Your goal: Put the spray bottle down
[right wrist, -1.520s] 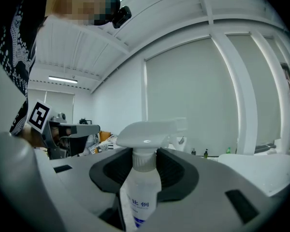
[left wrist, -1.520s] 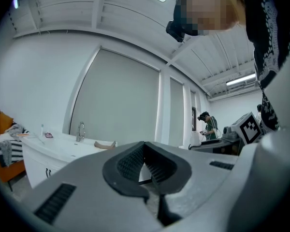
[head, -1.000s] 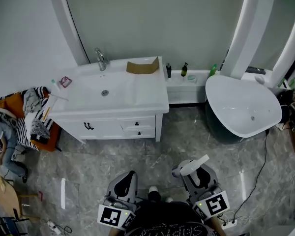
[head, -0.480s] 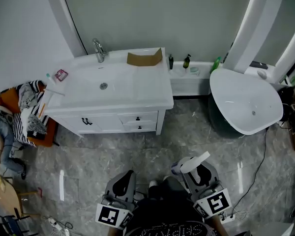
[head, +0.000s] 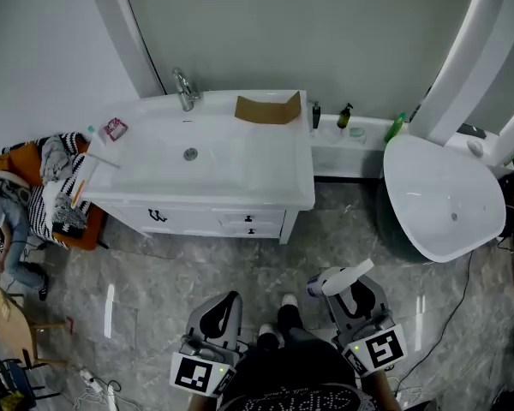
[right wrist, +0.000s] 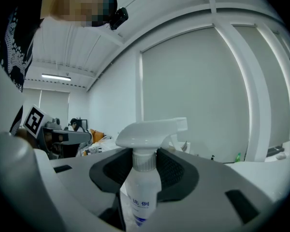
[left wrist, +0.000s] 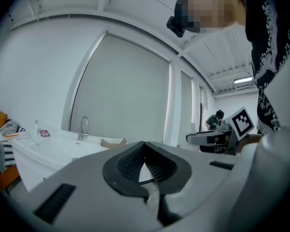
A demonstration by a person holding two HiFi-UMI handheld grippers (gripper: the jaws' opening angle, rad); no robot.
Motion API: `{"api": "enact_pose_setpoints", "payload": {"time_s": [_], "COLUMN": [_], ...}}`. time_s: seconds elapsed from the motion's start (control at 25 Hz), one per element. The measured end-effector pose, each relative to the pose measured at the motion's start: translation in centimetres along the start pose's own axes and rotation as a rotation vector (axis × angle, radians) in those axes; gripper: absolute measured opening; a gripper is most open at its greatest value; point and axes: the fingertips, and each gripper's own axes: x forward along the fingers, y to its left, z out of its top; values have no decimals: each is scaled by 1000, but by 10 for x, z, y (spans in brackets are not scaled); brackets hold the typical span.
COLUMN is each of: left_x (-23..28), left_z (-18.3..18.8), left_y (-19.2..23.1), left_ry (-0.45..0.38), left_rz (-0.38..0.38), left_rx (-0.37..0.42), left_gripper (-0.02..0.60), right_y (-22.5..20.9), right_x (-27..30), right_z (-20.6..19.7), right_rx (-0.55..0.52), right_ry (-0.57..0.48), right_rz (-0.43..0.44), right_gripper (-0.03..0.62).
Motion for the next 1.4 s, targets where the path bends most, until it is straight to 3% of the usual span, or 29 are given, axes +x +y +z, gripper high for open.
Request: {"api": "enact_pose_setpoints", "payload": {"time_s": [0.24, 0.68, 1.04, 1.4], "left_x": [47, 97, 108, 144], "left_z": [11, 18, 17, 17], "left_y": [-8, -10, 1, 35], "left_ry": [-31, -63, -55, -15], "left_rz": [-39, 38, 53, -42], "left_rx": [46, 4, 1, 18], "left_gripper": [2, 2, 2, 2], "right_y": [-36, -81, -81, -88], "right_x": [23, 46, 70, 111], "right_z": [18, 17, 16, 17], "right_rx": [-17, -55, -27, -13], "right_ry": [-46, -38, -31, -22], "right_rz": [21, 92, 133, 75], "right_gripper": [155, 155, 155, 155]}}
